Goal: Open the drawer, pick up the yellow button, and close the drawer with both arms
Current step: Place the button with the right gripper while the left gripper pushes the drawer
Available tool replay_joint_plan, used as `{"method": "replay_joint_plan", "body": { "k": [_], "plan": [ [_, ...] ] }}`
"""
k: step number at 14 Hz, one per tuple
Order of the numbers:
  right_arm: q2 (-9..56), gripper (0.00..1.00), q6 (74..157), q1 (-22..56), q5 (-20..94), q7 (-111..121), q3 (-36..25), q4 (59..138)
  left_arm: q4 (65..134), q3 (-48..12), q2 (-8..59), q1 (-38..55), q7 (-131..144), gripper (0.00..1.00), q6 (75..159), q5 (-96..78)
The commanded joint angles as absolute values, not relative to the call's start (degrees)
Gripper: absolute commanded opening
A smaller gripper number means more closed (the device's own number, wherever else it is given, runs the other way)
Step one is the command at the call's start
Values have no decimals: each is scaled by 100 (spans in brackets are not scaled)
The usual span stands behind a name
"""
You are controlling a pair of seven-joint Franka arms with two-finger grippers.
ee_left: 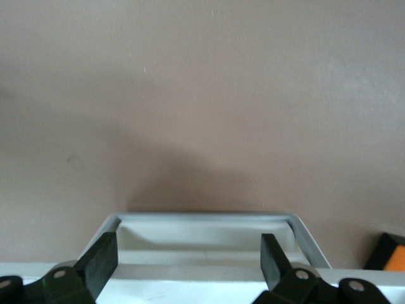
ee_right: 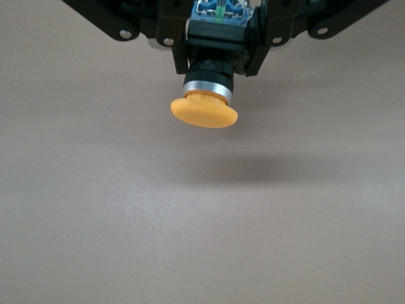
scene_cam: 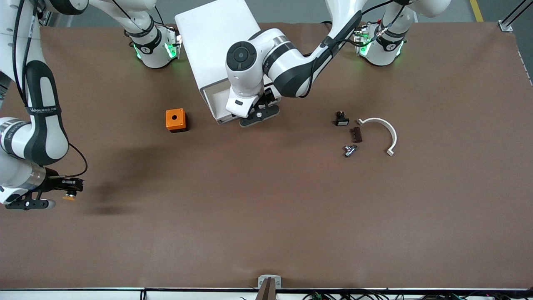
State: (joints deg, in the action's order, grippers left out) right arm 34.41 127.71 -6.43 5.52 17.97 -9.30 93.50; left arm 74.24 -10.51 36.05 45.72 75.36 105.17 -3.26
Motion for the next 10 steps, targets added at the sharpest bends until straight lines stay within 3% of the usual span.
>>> {"method": "replay_joint_plan", "body": {
  "k": [1, 6, 10],
  "plan": [
    [3708, 2, 13121, -808, 492, 1872, -817, 9264, 7418, -1090, 3533, 4614, 7603, 99, 10433, -869],
    [3981, 2, 14007, -809, 501, 1863, -817, 9588, 7427, -1090, 3577, 4676, 7603, 99, 10441, -1405],
    [4043, 2, 14080, -791, 501, 1872, -809, 9633, 7435, -1090, 3621, 4702, 7594, 99, 10441, -1862]
  ]
}}
